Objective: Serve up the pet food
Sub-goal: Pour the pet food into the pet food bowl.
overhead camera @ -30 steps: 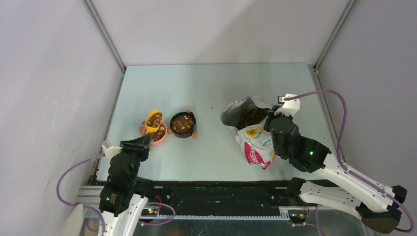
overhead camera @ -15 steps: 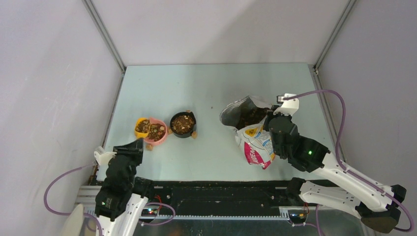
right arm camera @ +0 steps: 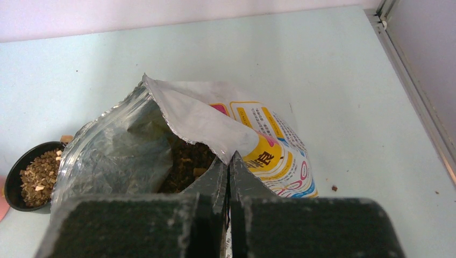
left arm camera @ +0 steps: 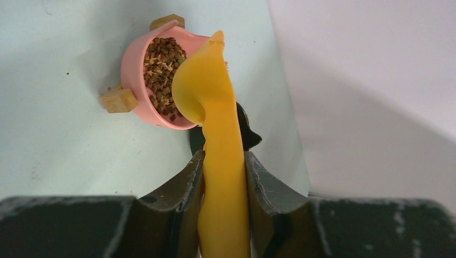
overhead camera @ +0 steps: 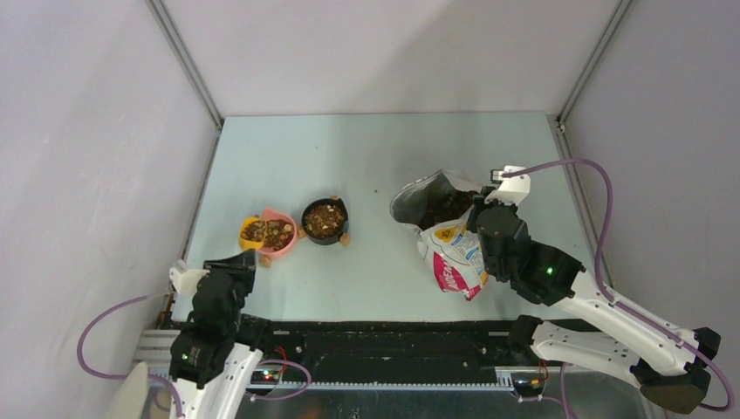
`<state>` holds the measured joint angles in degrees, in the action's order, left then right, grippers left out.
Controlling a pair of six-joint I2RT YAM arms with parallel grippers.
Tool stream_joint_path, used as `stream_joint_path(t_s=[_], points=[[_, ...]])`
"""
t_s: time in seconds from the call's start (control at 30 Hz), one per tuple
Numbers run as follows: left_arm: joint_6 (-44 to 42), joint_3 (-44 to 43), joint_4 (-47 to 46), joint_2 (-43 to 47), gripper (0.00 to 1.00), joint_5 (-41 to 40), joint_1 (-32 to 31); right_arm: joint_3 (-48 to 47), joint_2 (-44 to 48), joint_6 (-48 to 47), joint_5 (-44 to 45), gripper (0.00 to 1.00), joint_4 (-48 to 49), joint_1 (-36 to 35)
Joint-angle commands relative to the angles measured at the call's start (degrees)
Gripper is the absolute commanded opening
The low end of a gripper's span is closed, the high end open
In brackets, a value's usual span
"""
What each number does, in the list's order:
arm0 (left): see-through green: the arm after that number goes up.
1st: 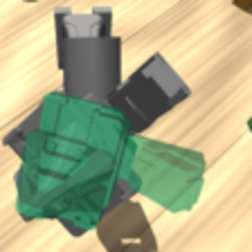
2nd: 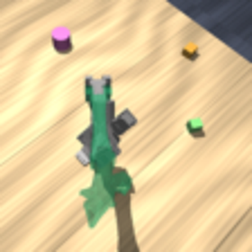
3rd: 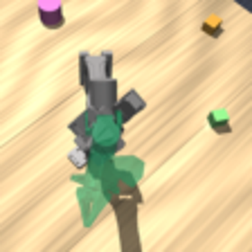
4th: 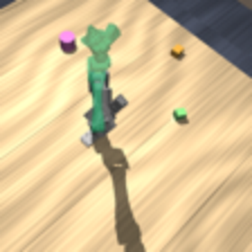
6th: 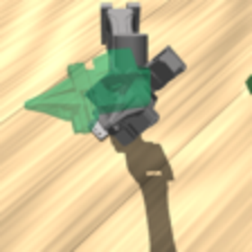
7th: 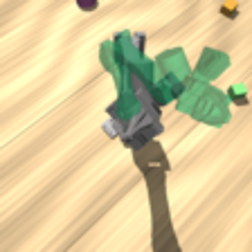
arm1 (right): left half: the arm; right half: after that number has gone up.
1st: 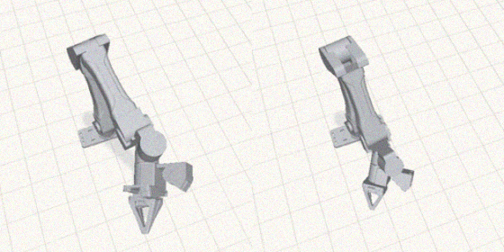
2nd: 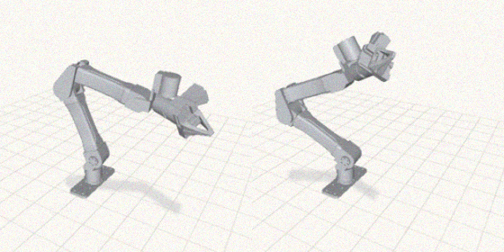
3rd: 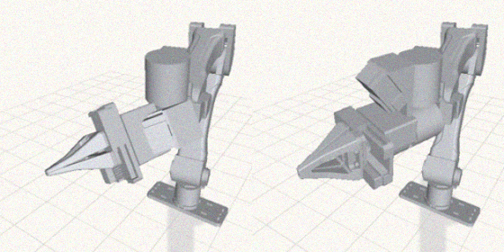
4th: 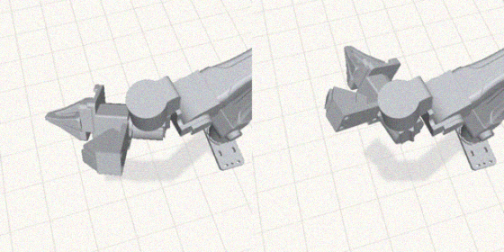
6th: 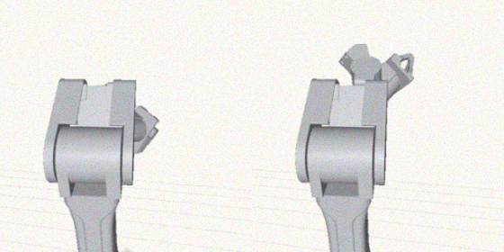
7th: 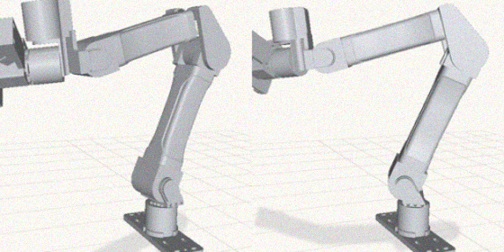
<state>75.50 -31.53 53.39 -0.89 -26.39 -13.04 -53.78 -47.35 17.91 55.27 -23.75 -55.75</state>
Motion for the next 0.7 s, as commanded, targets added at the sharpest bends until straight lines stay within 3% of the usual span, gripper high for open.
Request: stream_joint_path(t_s=[0.0,0.67], points=[[-0.79,-2.14,-2.76,-3.7,0.0,-1.01,0.49,-1.92,0.78,0.04,2.67,0.0,8.13,0.05],[-4.14,-6.39,-0.98,-17.23,0.0,0.62,0.45,-1.9,0.84,0.11,1.92,0.0,7.98,0.22]])
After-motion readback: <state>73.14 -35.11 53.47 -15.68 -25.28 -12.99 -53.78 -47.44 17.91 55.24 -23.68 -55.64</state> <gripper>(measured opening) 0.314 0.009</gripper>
